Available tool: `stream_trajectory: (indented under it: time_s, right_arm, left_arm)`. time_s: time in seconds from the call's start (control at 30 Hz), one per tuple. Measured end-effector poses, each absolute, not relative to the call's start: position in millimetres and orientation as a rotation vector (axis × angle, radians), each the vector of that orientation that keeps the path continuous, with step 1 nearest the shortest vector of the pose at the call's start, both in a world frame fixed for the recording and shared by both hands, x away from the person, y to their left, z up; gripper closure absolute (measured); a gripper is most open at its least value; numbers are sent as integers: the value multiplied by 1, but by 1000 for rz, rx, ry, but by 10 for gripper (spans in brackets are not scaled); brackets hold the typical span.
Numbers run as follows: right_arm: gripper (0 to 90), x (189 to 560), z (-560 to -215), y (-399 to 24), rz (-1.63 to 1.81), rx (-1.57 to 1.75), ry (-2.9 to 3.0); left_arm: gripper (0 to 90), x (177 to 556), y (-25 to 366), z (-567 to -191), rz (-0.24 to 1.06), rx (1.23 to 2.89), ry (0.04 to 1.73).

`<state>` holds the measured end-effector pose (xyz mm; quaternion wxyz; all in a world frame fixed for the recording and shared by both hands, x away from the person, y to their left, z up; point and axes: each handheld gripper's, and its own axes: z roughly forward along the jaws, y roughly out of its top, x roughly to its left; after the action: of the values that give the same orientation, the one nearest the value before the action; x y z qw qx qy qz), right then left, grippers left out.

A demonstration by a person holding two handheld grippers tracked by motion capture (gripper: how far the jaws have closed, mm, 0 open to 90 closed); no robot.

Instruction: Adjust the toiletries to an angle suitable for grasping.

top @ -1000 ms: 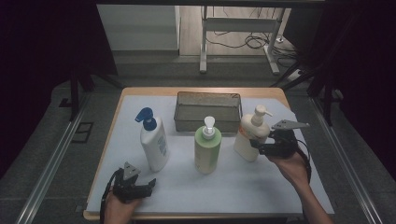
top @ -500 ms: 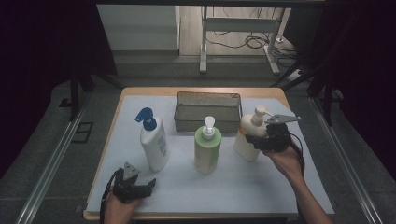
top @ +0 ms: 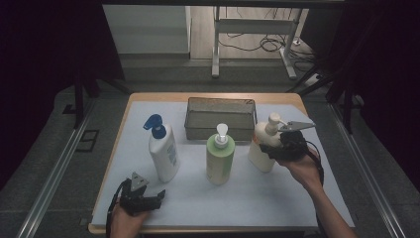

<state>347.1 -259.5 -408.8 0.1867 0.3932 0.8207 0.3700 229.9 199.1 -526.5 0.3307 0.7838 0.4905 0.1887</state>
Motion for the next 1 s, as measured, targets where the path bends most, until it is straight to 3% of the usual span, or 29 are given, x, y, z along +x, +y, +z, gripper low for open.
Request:
stream_trajectory:
  time_s: [1.0]
  right_arm:
    - [370,346,-359,-245,1061,1091,2341]
  left_arm:
    - [123,230,199,-526,494,2052,1279]
